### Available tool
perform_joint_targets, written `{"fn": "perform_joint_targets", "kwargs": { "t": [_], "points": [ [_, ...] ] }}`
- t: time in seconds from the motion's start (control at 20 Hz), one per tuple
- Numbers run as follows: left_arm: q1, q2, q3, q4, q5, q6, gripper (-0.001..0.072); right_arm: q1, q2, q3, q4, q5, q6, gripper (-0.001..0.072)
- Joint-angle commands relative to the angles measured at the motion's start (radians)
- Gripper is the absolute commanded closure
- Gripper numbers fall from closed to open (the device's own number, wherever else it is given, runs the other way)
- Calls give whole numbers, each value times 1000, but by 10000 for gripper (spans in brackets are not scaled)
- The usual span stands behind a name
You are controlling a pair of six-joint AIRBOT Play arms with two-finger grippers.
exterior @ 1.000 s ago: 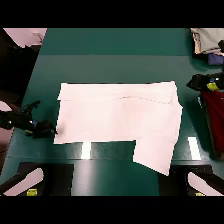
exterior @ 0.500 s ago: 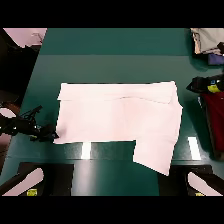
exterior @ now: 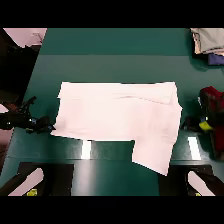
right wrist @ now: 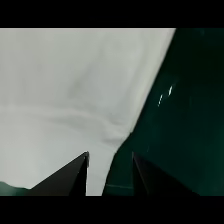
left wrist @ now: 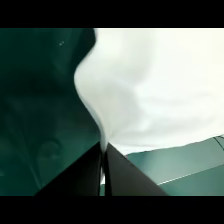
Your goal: Fold the shirts.
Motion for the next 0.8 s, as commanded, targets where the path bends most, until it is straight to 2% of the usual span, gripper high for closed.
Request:
{"fn": "perform_joint_targets", "kwargs": {
  "t": [0.0,0.15,0.3,0.75],
  "points": [
    [0,24,25,-27,15,2,684,-118,53,-178,3,81,-4,371],
    [0,24,26,-58,17,3,684,-165,16,-277,132,77,-87,372],
    [0,24,26,-58,16,3,684,-163,-42,-344,198,2,-94,372],
    [0,24,26,-59,13,3,684,-163,-66,-335,175,-51,-87,388]
  ]
}}
